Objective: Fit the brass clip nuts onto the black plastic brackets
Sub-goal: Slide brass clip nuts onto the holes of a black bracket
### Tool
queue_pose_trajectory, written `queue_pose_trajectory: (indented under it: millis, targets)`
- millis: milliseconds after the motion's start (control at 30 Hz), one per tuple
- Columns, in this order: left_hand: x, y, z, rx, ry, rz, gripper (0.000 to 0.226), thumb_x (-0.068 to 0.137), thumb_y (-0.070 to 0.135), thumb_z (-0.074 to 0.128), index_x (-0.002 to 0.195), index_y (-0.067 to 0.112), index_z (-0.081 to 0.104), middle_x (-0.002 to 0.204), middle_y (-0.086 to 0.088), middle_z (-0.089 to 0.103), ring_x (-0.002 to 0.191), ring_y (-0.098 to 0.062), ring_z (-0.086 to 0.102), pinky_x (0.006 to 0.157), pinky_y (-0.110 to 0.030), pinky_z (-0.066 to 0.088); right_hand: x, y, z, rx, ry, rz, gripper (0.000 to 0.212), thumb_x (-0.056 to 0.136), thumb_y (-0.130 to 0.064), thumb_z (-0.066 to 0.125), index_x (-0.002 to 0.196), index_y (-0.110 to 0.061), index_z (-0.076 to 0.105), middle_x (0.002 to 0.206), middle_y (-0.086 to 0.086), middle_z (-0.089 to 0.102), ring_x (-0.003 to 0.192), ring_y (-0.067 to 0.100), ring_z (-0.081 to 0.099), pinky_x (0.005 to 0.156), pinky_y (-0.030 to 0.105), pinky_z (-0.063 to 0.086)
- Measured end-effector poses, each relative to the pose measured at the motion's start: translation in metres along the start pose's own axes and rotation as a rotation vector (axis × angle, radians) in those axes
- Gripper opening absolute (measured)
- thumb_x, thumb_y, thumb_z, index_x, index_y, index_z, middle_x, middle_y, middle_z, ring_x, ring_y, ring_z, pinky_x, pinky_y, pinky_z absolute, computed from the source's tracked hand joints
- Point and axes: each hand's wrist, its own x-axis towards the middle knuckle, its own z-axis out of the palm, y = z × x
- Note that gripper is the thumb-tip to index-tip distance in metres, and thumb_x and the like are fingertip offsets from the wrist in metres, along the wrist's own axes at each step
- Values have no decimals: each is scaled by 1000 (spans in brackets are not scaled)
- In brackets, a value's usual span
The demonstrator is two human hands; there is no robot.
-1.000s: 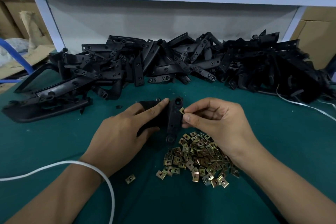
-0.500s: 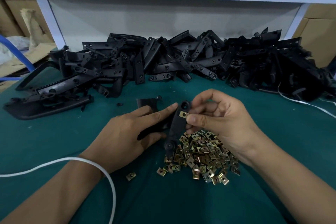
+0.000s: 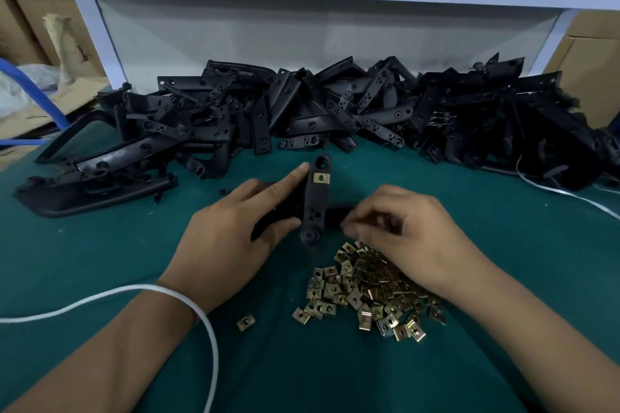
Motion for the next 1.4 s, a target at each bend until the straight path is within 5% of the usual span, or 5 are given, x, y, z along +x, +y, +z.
queue_pose_trajectory:
  millis: [233,400,833,1067,1400]
  targets:
    - [-1,-3,-1,-11,-12,-96,66,92,62,43,154,60,22,102,18,53,82,-11,55,64,-35,53,-3,2,1,-245,-179,-19,13,93,-39,77,105,-41,76,104,-22,54,108,-4,48,94,23,45]
    - [-1,-1,-2,-11,-25,-107,66,91,62,41,154,61,22,102,18,53,83,-11,54,63,-34,53,-4,-4,2,-174,-151,10,14,91,-34,80,90,-38,67,97,-15,61,95,5,56,84,34,51]
    - [1,5,-4,92,-5,-109,70,96,47,54,157,57,20,100,15,51,79,-16,57,58,-35,51,-3,-22,7,1068,44,266,20,85,-8,72,103,-4,79,97,14,76,87,21,73,77,24,61]
    - [1,7,-5,103,0,-134,71,95,47,53,156,58,20,97,14,49,76,-17,55,58,-39,54,-6,-34,13,960,-11,291,19,81,-16,78,99,-10,81,98,14,78,74,19,71,56,21,53]
    - [1,9,-4,112,17,-102,71,96,44,58,157,53,25,94,13,47,73,-16,52,56,-33,48,-7,-35,19,931,-25,323,23,76,-28,85,94,-15,80,84,6,73,71,20,67,60,29,48]
